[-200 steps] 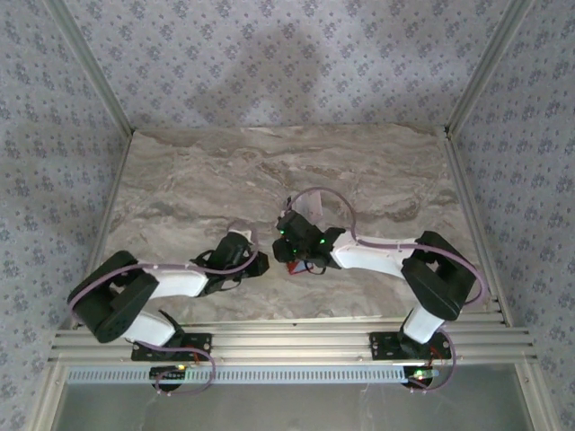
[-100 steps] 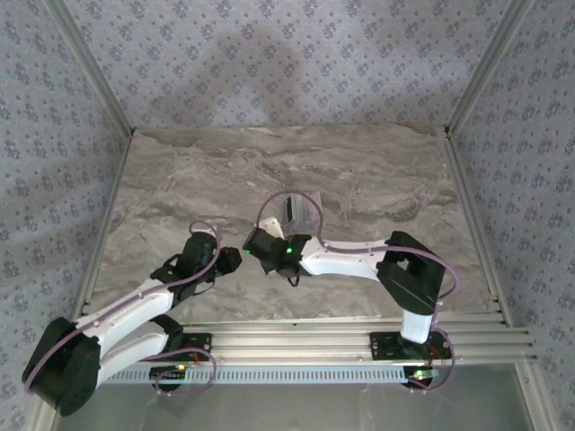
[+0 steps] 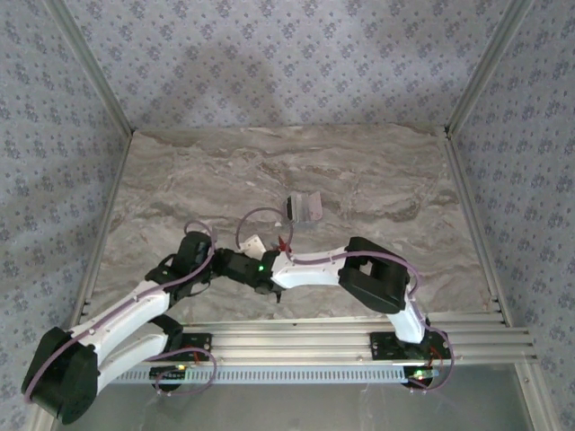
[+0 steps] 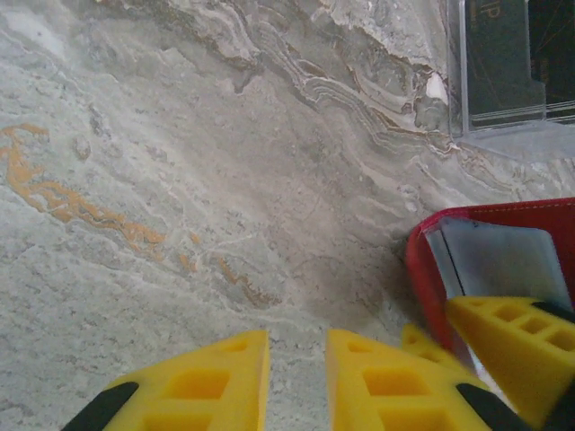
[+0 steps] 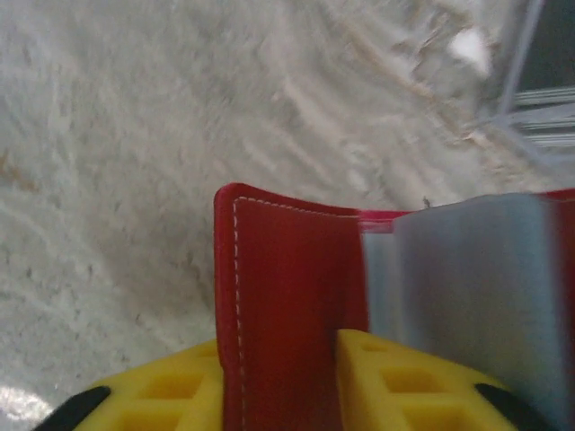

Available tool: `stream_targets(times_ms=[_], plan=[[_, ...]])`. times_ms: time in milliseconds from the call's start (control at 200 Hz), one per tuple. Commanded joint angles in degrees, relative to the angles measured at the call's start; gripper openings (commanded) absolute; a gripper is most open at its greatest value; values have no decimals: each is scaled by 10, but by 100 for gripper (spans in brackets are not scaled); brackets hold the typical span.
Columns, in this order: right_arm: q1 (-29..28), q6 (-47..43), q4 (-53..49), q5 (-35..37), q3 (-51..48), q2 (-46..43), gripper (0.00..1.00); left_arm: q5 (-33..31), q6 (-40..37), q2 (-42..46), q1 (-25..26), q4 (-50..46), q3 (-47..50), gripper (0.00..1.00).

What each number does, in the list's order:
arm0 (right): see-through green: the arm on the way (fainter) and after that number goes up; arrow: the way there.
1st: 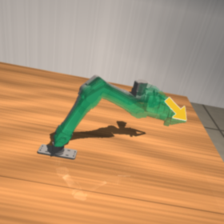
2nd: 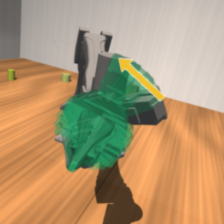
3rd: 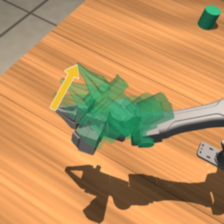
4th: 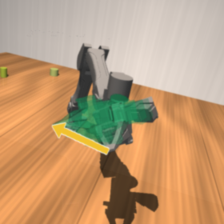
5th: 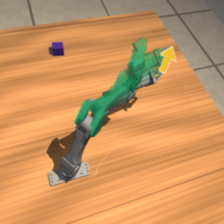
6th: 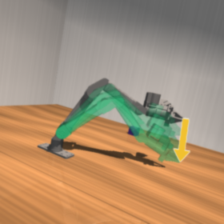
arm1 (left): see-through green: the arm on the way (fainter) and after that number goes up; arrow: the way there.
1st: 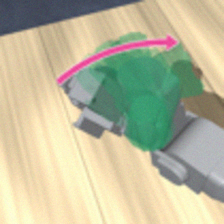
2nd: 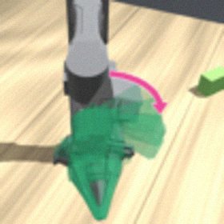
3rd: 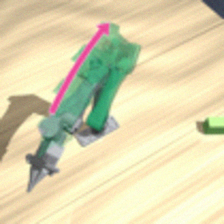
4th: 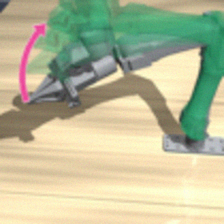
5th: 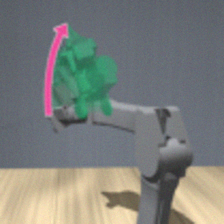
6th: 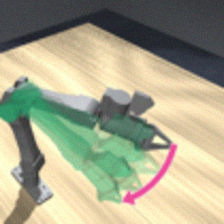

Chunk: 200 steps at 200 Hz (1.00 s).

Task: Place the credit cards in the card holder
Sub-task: Open the card holder at the bottom-center of the table.

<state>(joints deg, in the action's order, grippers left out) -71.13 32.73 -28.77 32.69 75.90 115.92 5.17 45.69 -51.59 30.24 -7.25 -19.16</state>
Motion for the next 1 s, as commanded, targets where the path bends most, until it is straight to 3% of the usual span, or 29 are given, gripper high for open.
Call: stream_targets(times_ms=[0,220,405,700,864,994], plan=[[18,-15,66,-101,-41,-27,43,11,-13,-8,-5,-8,-30,23],[63,-26,183,-261,-125,-72,63,26,-19,-22,-6,-3,-41,24],[103,-17,257,-362,-180,-92,65,51,-27,-68,10,29,-52,24],[144,17,348,-443,-255,-114,47,54,-27,-172,59,80,-100,16],[154,26,367,-450,-274,-119,27,55,-23,-231,74,110,-115,13],[157,28,369,-442,-282,-128,22,49,-13,-268,88,138,-105,11]])
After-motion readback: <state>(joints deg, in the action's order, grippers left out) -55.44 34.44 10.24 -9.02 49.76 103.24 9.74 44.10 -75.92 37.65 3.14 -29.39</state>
